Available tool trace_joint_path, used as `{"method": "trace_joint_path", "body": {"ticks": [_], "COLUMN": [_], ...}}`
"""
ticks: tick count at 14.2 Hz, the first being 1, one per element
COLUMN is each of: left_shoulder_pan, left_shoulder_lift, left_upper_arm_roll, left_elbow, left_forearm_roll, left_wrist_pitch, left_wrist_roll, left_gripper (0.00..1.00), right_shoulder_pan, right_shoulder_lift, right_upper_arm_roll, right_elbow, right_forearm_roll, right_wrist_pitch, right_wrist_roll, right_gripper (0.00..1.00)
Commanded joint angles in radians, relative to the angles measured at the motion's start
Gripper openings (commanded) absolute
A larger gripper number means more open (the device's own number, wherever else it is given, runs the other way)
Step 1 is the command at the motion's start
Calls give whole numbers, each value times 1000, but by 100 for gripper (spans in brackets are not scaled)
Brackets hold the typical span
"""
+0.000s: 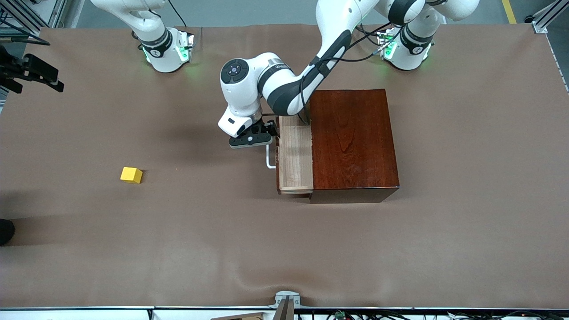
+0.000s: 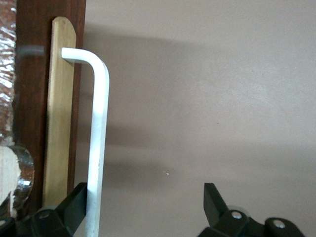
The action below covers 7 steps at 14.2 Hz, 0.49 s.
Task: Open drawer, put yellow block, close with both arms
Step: 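Pull the drawer handle outward with the left gripper to open it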
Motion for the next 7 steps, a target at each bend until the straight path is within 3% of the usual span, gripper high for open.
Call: {"method": "trace_joint_path", "body": {"ticks": [1,7], "left_shoulder_pan": [-10,-22], "left_shoulder_lift": [22,-27], "left_upper_arm_roll": [5,-10], "left_elbow": [70,70], "left_forearm_roll": [-23,-34], "left_wrist_pitch": [19,-30], "left_wrist_roll": [-11,-14], "left_gripper": [100,100], "right_shoulder_pan": [4,-3], "right_shoulder_lift": [-17,-11], "right_upper_arm_roll": [-7,-8], "right_elbow": [-17,-14], "right_forearm_roll": [6,6], "right_wrist_pitch": [2,5], "right_wrist_roll": [-10,-12], "right_gripper": [100,100]}}
